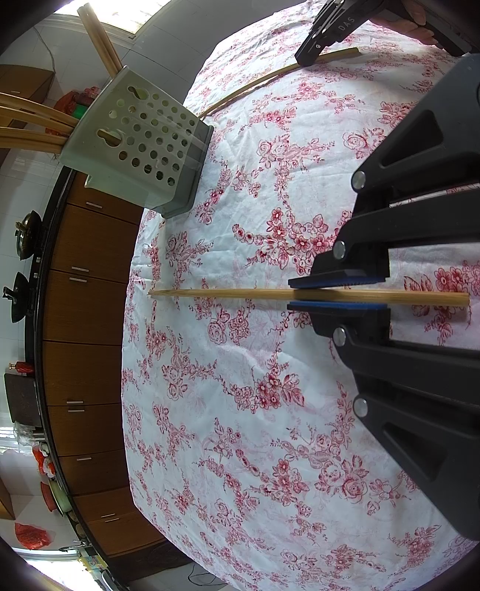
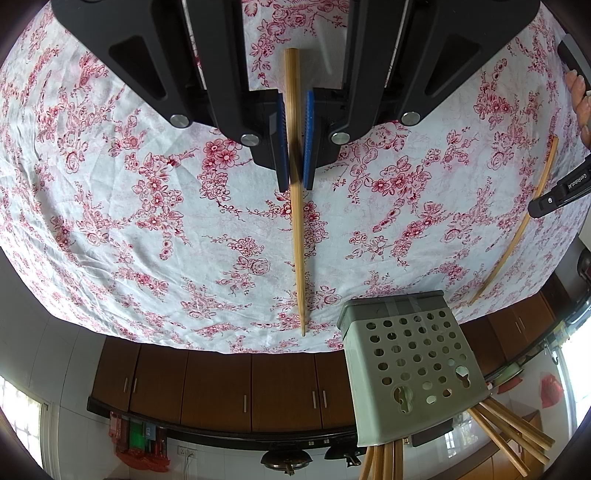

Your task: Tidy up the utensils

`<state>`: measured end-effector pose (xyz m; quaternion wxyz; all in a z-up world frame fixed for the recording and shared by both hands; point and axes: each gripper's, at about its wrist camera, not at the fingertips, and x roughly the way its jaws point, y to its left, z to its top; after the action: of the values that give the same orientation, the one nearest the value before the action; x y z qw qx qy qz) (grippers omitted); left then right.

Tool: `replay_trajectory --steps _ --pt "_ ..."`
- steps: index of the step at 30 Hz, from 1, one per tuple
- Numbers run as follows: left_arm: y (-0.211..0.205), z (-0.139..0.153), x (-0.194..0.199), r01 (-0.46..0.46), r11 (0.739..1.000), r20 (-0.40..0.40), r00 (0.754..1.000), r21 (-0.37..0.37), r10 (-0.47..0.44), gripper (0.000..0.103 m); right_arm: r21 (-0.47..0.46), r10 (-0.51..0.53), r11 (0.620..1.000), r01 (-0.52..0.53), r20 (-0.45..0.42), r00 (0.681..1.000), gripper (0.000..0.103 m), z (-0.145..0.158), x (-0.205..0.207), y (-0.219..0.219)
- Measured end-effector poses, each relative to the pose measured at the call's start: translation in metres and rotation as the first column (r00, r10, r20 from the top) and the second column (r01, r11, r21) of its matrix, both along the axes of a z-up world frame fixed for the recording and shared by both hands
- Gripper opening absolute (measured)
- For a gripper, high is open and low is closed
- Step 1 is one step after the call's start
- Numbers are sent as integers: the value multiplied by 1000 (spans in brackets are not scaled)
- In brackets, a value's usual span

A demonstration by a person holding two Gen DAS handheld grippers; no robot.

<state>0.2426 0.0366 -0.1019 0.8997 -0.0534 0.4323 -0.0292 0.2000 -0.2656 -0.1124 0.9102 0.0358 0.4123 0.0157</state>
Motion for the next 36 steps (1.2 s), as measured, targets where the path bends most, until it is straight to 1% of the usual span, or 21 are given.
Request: replay_trajectory --steps 8,9,10,11,15,19,20,21,23,24,27,31,34,36 --pt "0 0 -1 1 1000 0 1000 -1 -1 10 0 -1 1000 1 0 1000 9 1 0 0" --pt "-2 0 -3 5 1000 0 1000 10 -5 10 2 -1 1000 1 1 1000 9 1 -1 0" --pt "-6 1 -7 19 999 -3 1000 50 -19 10 4 -1 1000 1 1 1000 9 1 -3 0" --pt "-8 1 -11 26 997 -5 1000 70 -26 10 8 0 1000 0 1 1000 9 1 -5 -1" --pt "-11 0 -26 39 994 -9 999 101 -38 10 39 0 999 -1 1 1000 8 1 -11 -4" --pt "-13 0 -30 60 989 -12 998 132 -59 8 30 -10 1000 10 7 1000 8 3 -13 -2" --pt "-12 2 -30 59 990 -18 998 128 -58 8 35 -11 999 10 24 1000 8 9 -16 -2" --pt "-10 8 -32 59 991 -7 998 119 -59 8 39 -12 999 11 48 999 8 16 -19 -3" --pt "-9 25 -37 58 992 41 997 116 -63 8 37 -15 999 12 98 995 8 31 -24 -5" --pt "-9 34 -39 58 992 63 996 113 -66 8 35 -18 999 14 137 990 8 44 -28 -5" --pt "-7 74 -46 56 994 168 983 98 -72 8 39 -27 999 18 228 973 8 75 -36 -7" --pt "-5 115 -50 51 997 264 962 62 -65 8 50 -31 999 16 326 945 8 108 -43 -9" --pt "-6 137 -47 58 997 303 950 53 -71 8 52 -26 999 7 373 928 8 126 -46 -8" --pt "-7 147 -44 68 996 313 946 49 -80 8 49 -16 999 -4 397 918 8 136 -45 -5"
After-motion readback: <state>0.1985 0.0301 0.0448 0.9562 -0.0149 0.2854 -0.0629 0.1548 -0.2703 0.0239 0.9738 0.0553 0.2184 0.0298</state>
